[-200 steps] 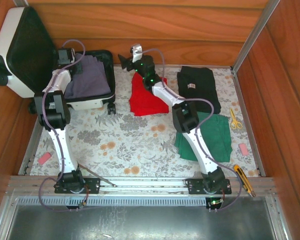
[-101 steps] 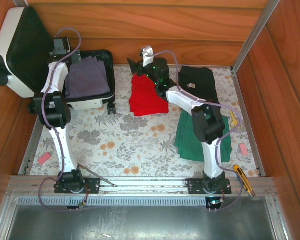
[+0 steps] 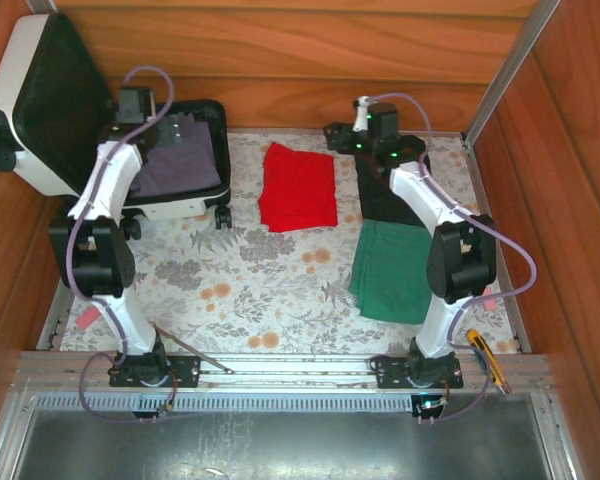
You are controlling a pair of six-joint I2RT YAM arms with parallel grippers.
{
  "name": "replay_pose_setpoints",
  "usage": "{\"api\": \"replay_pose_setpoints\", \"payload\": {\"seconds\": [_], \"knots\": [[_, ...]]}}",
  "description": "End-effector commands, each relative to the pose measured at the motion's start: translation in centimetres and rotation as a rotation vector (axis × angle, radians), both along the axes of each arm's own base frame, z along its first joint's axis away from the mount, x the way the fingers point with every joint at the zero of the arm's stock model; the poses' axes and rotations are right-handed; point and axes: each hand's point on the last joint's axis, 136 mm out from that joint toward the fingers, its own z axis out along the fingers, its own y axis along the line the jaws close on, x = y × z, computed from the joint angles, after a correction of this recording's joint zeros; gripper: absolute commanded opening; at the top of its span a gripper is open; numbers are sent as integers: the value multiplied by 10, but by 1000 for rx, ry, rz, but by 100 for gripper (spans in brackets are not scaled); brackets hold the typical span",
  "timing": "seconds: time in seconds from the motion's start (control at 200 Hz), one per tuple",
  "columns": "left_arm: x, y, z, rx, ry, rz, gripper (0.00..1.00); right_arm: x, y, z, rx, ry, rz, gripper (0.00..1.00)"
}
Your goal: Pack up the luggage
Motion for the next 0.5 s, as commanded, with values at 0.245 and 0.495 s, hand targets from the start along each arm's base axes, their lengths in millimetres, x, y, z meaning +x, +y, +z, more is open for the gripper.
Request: {"api": "replay_pose_setpoints", "payload": {"seconds": [0.245,0.495], "knots": [[-106,-172,-34,-233,-2,-232,99,-44,2,-130,196,602,63,80],[-192,-206,-114,-494,126,9,97,-69,3,-173,163,717,44,80]]}}
